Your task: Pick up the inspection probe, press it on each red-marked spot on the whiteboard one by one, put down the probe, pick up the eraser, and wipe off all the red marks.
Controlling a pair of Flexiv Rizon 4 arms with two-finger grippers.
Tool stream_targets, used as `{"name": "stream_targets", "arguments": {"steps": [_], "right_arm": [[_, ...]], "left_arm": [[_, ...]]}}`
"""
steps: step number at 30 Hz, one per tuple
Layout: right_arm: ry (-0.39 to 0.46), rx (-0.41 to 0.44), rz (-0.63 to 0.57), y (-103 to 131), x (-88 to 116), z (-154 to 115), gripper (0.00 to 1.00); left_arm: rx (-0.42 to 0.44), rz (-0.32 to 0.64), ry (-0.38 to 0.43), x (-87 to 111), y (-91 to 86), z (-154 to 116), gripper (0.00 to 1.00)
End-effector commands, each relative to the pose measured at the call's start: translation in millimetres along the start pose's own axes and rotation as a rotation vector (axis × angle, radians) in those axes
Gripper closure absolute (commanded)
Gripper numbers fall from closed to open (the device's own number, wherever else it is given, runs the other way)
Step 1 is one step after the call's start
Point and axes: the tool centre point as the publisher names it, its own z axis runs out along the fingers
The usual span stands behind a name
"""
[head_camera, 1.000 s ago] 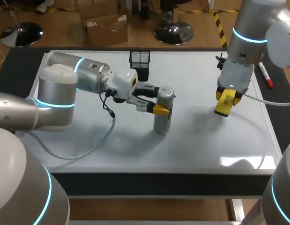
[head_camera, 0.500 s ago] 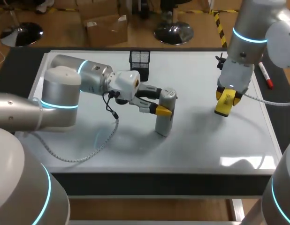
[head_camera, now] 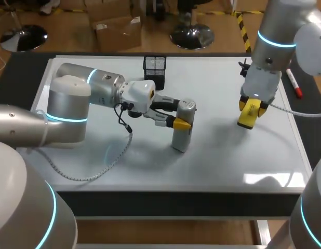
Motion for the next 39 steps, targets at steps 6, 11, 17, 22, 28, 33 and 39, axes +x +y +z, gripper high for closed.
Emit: {"name": "stream_targets", "arguments": {"steps": [6, 11, 17, 22, 28, 33, 39], "right_arm": [[0.003, 0.001, -0.002, -1, 0, 0, 1.0], [0.003, 0.001, -0.002, -1, 0, 0, 1.0], [0.003, 0.001, -0.002, -1, 0, 0, 1.0], [0.003, 0.001, -0.002, -1, 0, 0, 1.0], [0.003, 0.001, -0.002, -1, 0, 0, 1.0], [0.003, 0.001, -0.002, -1, 0, 0, 1.0], [0.003, 0.001, -0.002, -1, 0, 0, 1.0]], "left_arm": [[0.0, 0.003, -0.004, 0.5, 2.2, -1, 1.0], [0.007, 0.013, -0.008, -1.3, 2.4, -4, 1.0], [0.022, 0.022, -0.012, 1.2, 3.4, -8, 1.0], [0.029, 0.042, -0.006, 3.6, 0.1, -9, 1.0], [0.035, 0.063, 0.049, 3.9, -8.4, -11, 1.0], [0.067, 0.072, 0.075, -0.4, -21.5, -23, 1.0], [0.069, 0.072, 0.15, -9.0, -34.2, -45, 1.0]]}}
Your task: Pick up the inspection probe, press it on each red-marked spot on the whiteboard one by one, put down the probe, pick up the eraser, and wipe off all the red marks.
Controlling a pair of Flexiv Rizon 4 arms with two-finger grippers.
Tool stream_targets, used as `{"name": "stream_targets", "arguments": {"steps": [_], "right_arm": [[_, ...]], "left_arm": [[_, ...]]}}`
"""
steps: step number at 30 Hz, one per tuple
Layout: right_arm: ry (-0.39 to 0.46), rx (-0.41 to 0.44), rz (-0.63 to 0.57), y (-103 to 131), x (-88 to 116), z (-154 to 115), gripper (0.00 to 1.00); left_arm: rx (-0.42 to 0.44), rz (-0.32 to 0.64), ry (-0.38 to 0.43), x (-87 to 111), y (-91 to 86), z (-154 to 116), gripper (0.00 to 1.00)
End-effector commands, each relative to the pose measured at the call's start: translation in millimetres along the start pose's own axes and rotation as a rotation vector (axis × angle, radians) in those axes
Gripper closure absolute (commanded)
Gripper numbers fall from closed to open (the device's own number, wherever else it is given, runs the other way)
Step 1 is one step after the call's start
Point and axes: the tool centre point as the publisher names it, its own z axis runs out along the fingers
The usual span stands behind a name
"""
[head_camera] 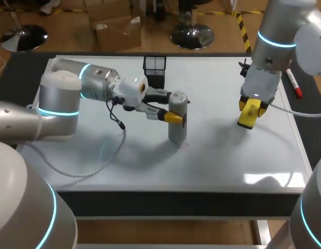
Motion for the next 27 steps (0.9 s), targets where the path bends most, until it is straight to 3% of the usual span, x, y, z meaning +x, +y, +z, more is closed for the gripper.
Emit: {"name": "stream_targets", "arguments": {"steps": [1, 13, 27], "right_arm": [[0.003, 0.001, -0.002, -1, 0, 0, 1.0], [0.003, 0.001, -0.002, -1, 0, 0, 1.0], [0.003, 0.001, -0.002, -1, 0, 0, 1.0]], "left_arm": [[-0.017, -0.005, 0.102, -9.9, -8.7, -20, 1.0], [0.023, -0.001, 0.199, -30.6, -35.7, -79, 1.0], [0.026, -0.014, 0.24, -52.2, -48.2, -145, 1.0]]}}
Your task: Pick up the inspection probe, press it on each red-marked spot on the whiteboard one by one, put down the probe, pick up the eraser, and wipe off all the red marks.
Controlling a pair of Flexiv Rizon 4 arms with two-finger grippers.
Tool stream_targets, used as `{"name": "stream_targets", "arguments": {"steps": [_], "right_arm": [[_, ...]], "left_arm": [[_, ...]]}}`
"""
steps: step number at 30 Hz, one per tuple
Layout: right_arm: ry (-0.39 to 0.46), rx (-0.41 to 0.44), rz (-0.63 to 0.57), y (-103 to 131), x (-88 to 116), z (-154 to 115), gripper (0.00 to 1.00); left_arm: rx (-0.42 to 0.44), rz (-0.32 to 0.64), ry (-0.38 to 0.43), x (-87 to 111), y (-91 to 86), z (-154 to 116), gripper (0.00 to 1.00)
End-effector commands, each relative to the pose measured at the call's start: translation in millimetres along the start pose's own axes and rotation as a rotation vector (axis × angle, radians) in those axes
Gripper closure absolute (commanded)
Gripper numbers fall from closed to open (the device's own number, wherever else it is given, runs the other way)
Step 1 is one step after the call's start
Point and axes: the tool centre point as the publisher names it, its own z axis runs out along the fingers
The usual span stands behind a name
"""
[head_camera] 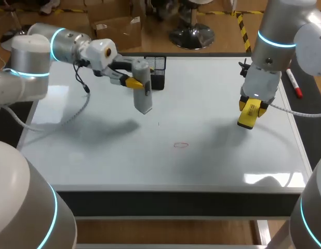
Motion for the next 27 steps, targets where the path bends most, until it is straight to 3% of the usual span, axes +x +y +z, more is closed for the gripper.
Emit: {"name": "stream_targets", "arguments": {"steps": [1, 13, 27], "right_arm": [[0.004, 0.001, -0.002, -1, 0, 0, 1.0], [0.004, 0.001, -0.002, -1, 0, 0, 1.0], [0.004, 0.001, -0.002, -1, 0, 0, 1.0]], "left_arm": [[0.008, -0.003, 0.107, -3.3, -4.2, -21, 1.0], [0.023, -0.022, 0.095, -13.8, -0.9, -71, 1.0], [0.041, -0.036, 0.067, -13.3, 3.7, -98, 1.0]]}}
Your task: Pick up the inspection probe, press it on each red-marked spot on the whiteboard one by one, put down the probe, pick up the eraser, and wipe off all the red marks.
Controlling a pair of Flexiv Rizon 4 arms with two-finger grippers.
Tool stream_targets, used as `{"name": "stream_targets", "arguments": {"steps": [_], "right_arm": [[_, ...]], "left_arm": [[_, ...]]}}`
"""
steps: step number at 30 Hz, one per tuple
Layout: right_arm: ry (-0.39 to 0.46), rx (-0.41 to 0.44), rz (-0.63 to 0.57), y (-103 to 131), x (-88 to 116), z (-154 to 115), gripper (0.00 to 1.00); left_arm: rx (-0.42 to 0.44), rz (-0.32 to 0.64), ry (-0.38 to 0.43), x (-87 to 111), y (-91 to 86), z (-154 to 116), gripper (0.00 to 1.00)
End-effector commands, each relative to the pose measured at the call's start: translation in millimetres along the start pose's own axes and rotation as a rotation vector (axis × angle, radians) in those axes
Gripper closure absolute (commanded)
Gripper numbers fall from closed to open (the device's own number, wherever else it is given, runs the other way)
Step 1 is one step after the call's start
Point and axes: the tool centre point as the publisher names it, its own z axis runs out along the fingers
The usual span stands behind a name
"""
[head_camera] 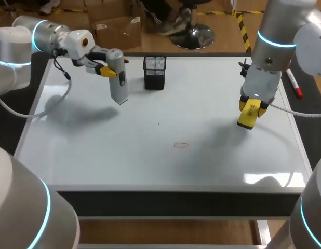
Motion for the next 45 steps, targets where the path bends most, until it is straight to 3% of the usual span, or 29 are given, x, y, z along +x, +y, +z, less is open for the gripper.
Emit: {"name": "stream_targets", "arguments": {"steps": [1, 25, 33, 45], "right_arm": [[0.004, 0.001, -0.001, -1, 0, 0, 1.0], [0.004, 0.001, -0.001, -1, 0, 0, 1.0], [0.079, 0.008, -0.109, 39, -23, 3, 1.0], [0.142, 0.004, -0.293, 120, -89, 4, 1.0]], "left_arm": [[0.012, 0.0, 0.032, -2.4, 0.8, -10, 1.0], [0.012, 0.0, 0.032, -2.4, 0.8, -10, 1.0], [0.012, 0.0, 0.032, -2.4, 0.8, -10, 1.0], [0.012, 0.0, 0.032, -2.4, 0.8, -10, 1.0]]}}
